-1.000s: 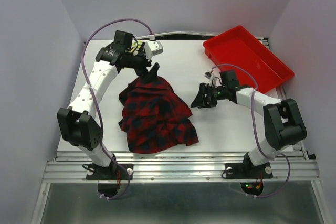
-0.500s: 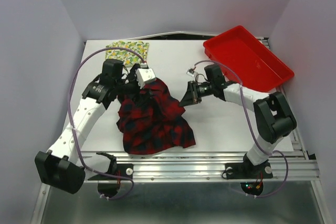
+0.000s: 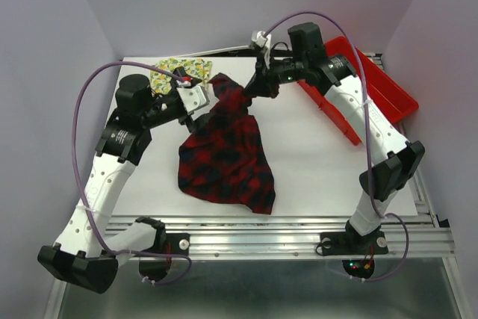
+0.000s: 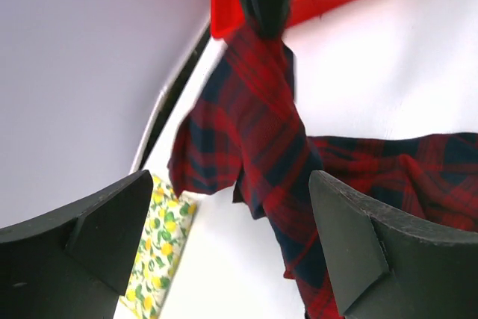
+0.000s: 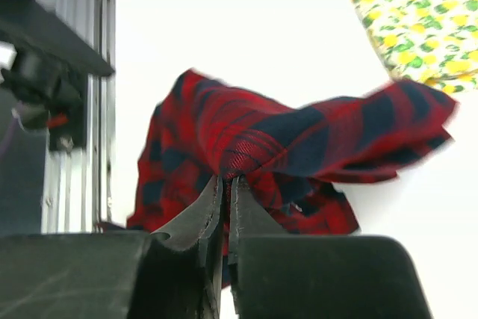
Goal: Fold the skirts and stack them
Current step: Flatten the skirt out
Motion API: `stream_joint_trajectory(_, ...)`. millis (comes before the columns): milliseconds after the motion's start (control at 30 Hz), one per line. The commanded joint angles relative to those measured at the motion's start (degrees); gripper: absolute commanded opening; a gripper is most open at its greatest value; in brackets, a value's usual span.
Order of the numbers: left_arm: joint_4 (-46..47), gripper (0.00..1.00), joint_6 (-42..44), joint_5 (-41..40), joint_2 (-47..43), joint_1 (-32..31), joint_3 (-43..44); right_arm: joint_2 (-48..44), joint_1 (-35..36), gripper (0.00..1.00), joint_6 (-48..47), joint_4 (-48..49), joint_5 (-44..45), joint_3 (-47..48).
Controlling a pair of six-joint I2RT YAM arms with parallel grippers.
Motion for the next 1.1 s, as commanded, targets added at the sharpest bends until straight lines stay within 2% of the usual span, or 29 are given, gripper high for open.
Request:
stream_joint_trajectory(0, 11.1, 0.98, -1.7, 5.8, -4.9, 0.1, -3.4, -1.6, 5.5, 0.01, -13.6, -9.6, 5.7, -4.7)
stream_joint_trajectory(67, 15.3, 0.98, -0.3, 8.8, -6.6, 0.1, -7.7, -4.4, 7.3, 0.01, -14.2, -8.1, 6.9, -8.9)
stream_joint_trajectory(300, 11.0, 0.98, 7.2, 17.4, -2.1, -1.0, -8.4, -8.7, 10.9, 0.01, -12.4, -4.3, 9.3, -13.7)
stream_joint_trajectory(400, 10.7, 0.98, 11.1, 17.7, -1.7, -3.3, -10.0, -9.6, 12.0, 0.01, -11.4, -3.1, 9.8, -15.0)
stream_joint_trajectory(567, 1.9, 0.93, 22.3, 16.5, 0.6, -8.0, -10.8, -8.9, 12.6, 0.01, -10.2, -2.1, 9.2, -13.4)
stream_joint_trajectory(800, 4.2, 0.91, 24.3, 14.3, 1.8, -9.3, -12.3, -7.4, 15.8, 0.01, -10.5, -3.3, 7.7, -11.0)
stream_joint_trajectory(933, 2.0, 0.7, 28.8, 12.6, 1.7, -10.6, -13.7, -6.8, 16.3, 0.01, -9.6, -2.8, 6.4, -10.5)
stream_joint_trajectory(967, 1.3, 0.59, 29.9, 11.1, 1.7, -11.6, -14.0, -6.7, 16.3, 0.01, -9.2, -2.0, 6.3, -9.8)
stream_joint_trajectory(1033, 0.3, 0.5, 30.3, 10.5, 1.7, -11.9, -14.7, -6.6, 16.3, 0.01, -9.0, -1.8, 6.4, -9.3)
stream_joint_trajectory(1067, -0.1, 0.39, 30.1, 10.0, 1.7, -11.9, -14.8, -6.7, 16.3, 0.01, -9.0, -1.6, 6.4, -9.3)
